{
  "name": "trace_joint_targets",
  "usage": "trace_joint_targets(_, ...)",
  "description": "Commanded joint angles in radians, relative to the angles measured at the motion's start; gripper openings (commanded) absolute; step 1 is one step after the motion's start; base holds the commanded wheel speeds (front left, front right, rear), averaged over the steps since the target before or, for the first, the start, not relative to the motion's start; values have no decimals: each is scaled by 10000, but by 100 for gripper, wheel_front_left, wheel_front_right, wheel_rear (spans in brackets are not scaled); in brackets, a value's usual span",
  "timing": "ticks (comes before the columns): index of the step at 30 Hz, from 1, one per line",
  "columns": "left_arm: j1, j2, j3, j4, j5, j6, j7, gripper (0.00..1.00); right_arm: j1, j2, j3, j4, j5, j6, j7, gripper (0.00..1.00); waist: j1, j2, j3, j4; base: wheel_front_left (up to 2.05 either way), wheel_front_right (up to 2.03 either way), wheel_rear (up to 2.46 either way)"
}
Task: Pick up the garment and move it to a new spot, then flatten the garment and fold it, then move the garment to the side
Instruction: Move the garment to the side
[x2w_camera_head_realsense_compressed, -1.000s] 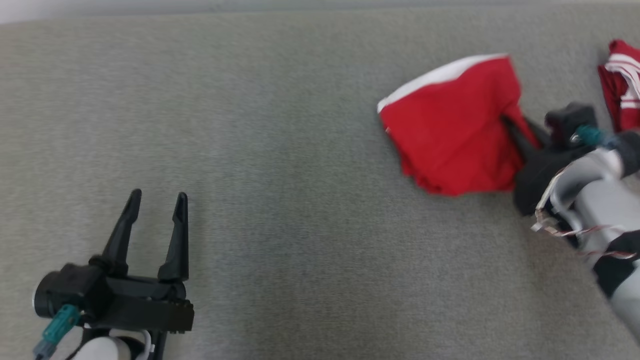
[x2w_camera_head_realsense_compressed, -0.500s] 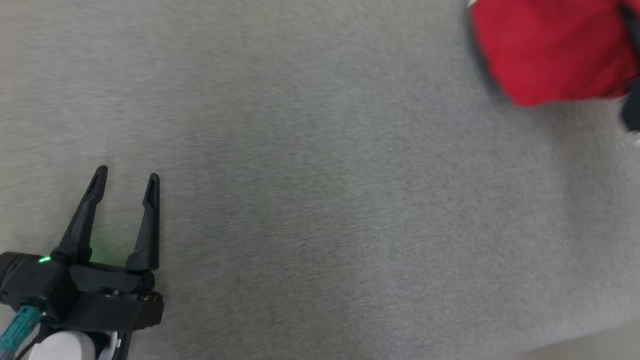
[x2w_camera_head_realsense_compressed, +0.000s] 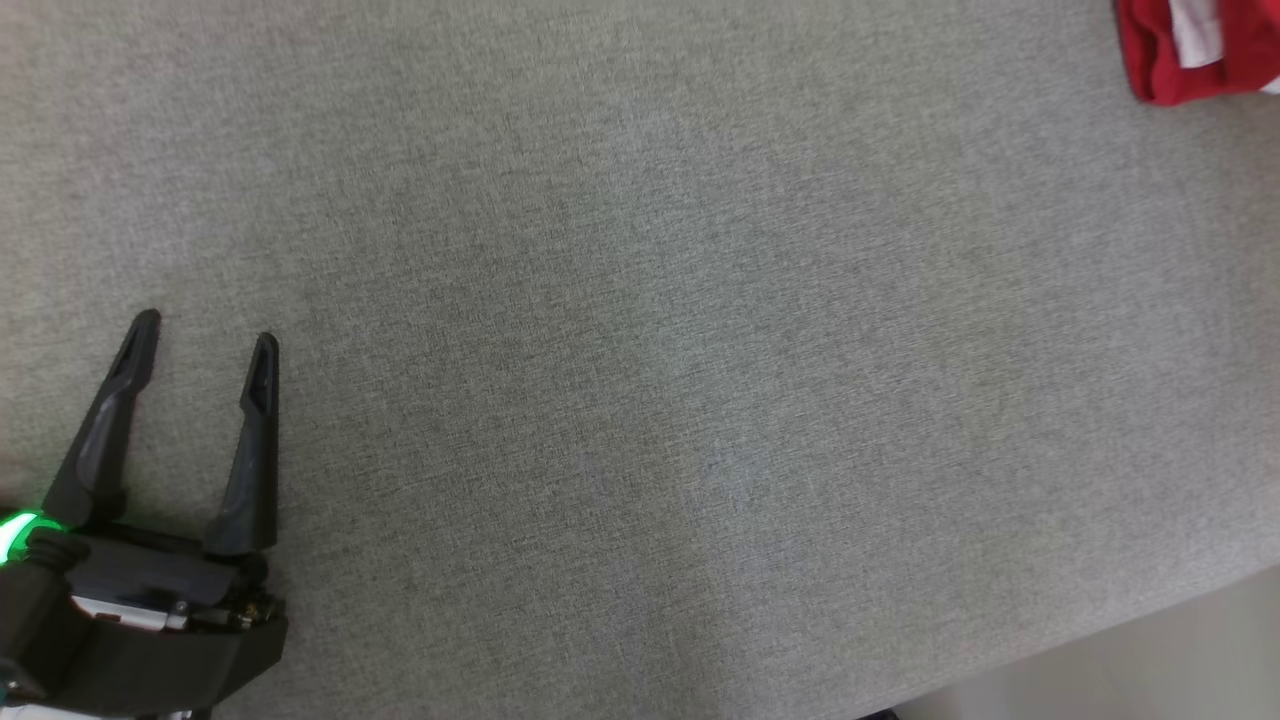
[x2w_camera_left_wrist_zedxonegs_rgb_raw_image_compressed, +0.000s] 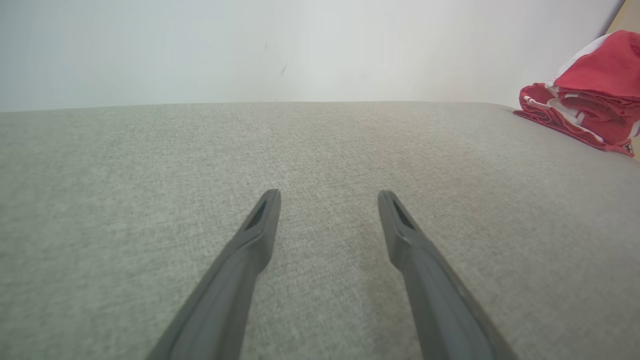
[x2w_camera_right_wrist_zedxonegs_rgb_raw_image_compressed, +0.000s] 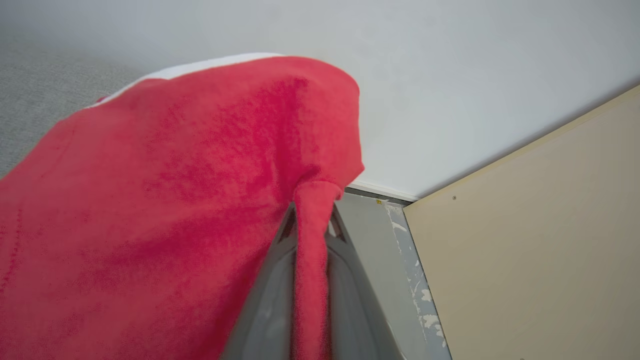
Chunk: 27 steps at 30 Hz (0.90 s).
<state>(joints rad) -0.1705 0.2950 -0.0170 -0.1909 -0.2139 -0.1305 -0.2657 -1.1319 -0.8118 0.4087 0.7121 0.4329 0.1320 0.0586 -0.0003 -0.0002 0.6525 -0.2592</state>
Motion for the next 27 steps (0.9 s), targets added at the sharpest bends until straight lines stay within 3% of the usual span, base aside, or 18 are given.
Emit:
trace_joint_targets(1,38,-76,-146,372,-14,1,64,100,-201,-204,59,254,-200,-29,-61,0,3,2,334,-19,0,0,0)
trace_joint_targets(9,-105,-28,-66,432,-86,6,97,100,-732,-207,-205,1304,-641,-31,-612,0,3,2,700,216,0,0,0)
trace_joint_targets(10,-134,-36,-20,468,-85,12,102,100,-830,-53,-238,1558,-910,-29,-691,92,3,2,769,247,0,0,0)
trace_joint_targets(11,-134,-44,4,482,-82,14,104,100,-894,10,-289,1729,-1044,-29,-679,100,3,2,784,247,0,0,0)
trace_joint_targets(19,-242,-139,143,665,-150,17,116,100,-1291,548,-875,2192,-1894,-29,-1878,100,3,2,475,318,0,0,0)
trace_joint_targets(27,-1,-507,325,900,-232,17,80,100,-793,1451,-914,1617,-1875,-29,-2972,100,3,2,-858,502,0,0,0)
